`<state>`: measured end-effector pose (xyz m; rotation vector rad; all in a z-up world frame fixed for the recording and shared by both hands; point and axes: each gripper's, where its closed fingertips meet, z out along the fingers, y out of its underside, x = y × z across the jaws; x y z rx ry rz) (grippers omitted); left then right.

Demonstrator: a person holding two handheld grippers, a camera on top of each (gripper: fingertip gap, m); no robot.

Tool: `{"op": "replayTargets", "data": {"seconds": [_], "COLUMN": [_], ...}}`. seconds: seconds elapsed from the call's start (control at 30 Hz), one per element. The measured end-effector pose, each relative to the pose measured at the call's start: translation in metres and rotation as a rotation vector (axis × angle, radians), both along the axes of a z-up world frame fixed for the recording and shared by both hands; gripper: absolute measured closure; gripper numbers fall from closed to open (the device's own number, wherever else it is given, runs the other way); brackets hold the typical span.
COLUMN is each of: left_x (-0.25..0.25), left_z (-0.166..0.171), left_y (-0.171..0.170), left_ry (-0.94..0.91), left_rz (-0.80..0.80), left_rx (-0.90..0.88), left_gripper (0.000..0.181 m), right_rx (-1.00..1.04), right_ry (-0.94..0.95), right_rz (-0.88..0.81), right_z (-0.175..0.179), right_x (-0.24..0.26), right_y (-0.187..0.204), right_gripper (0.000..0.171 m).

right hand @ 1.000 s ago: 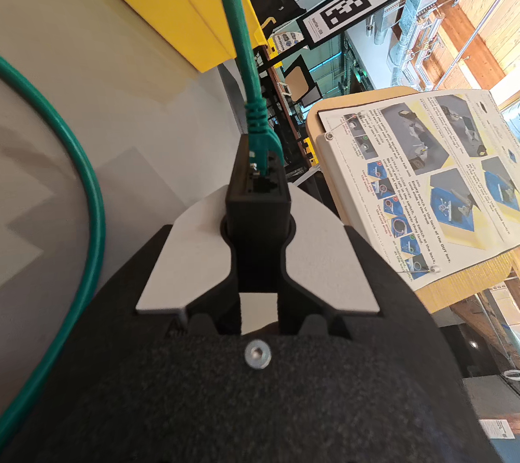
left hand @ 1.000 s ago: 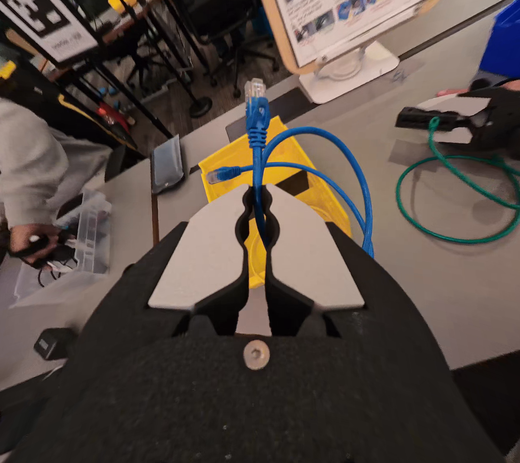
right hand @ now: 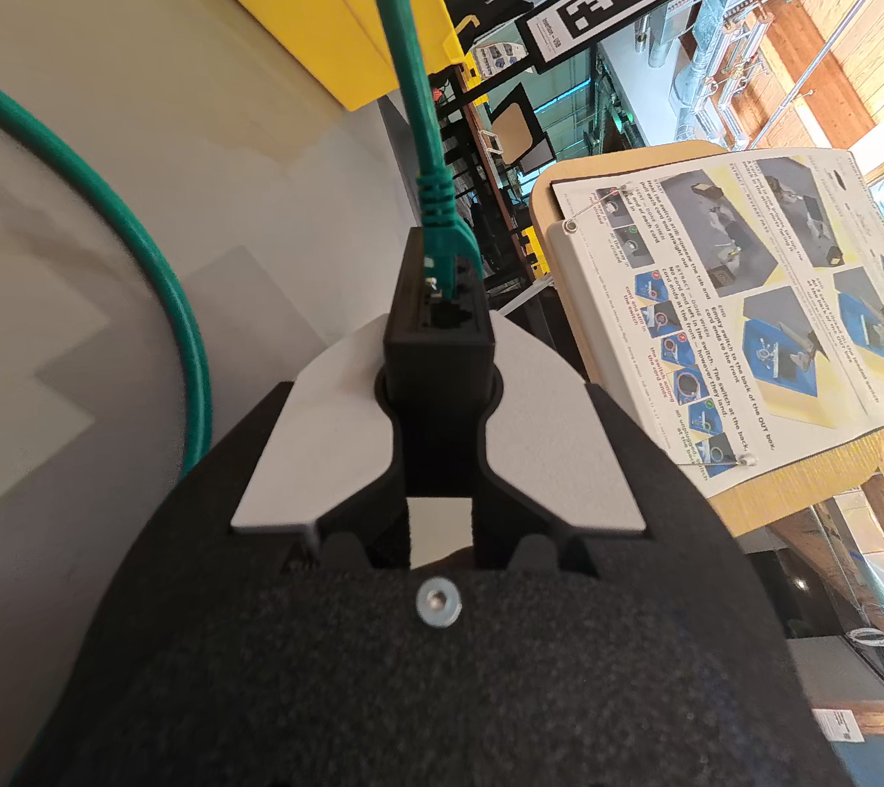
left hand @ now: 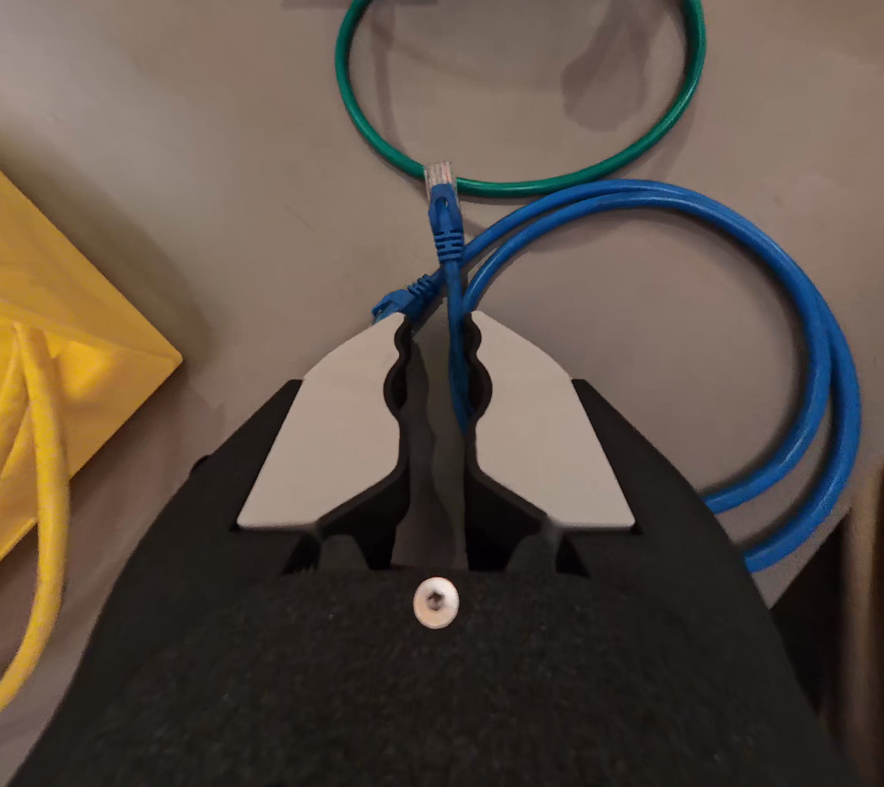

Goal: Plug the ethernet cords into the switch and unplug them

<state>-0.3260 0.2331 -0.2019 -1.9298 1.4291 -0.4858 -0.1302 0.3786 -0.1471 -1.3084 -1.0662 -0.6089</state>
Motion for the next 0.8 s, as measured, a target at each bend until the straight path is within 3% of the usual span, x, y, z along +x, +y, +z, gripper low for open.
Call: {"op": "replayTargets", "data": {"seconds": [0.27, 0.57, 0.8], "left_x": [0.019, 0.018, 0.022], "left_z": [0.011, -0.001, -0.008], "left_y": [-0.007, -0.006, -0.007], "left_ry": [-0.091, -0.074, -0.019], "left_rz": [-0.065, -0.068, -0.089], "left_rx": [-0.022, -0.093, -0.067], "left_gripper": [0.155, 0.171, 0.173], "right_rx": [-0.004, -0.012, -0.014], "right_ry": [0.009, 0.011, 0.011], "right_rz": [0.004, 0.009, 0.010], "right_z": [0.001, 0.000, -0.001], "right_x": [0.000, 0.000, -0.001], "right_y": [0.000, 0.000, 0.000], "right_gripper": [0.141, 0.141, 0.141]}}
